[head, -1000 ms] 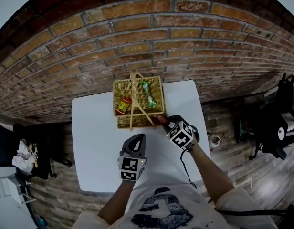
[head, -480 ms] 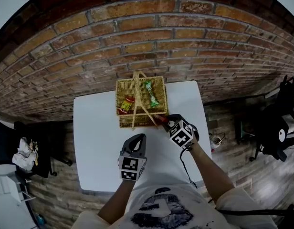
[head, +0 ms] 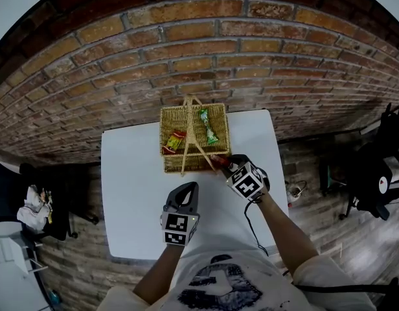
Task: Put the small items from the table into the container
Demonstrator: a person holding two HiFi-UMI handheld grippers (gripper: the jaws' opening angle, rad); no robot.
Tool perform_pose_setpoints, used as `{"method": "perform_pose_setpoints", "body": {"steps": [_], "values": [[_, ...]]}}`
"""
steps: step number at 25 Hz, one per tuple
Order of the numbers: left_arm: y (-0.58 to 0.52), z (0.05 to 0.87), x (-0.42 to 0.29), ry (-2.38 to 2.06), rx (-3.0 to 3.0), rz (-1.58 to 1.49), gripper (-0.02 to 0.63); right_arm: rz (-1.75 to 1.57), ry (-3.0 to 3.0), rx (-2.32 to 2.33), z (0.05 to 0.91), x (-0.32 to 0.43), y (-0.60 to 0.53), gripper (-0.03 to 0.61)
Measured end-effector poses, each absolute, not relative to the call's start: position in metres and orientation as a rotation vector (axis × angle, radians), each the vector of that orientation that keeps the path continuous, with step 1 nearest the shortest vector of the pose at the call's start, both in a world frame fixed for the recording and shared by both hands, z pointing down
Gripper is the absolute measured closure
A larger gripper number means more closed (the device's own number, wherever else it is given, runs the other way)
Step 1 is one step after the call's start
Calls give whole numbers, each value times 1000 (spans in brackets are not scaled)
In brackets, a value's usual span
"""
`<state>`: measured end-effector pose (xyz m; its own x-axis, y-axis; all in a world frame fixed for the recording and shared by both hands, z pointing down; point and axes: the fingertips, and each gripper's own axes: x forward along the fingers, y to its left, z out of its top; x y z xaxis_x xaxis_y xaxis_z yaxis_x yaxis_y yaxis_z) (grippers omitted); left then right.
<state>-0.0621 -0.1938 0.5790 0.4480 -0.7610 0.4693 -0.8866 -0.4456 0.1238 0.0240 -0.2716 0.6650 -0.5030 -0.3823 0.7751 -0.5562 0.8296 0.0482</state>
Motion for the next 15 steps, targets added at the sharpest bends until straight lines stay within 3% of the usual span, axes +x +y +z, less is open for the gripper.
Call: {"method": "perform_pose_setpoints", "body": {"steps": [15], "values": [[-179,577,-71,-1409,2352,502,566,313,-2287,829,647,25,-269,449]]}}
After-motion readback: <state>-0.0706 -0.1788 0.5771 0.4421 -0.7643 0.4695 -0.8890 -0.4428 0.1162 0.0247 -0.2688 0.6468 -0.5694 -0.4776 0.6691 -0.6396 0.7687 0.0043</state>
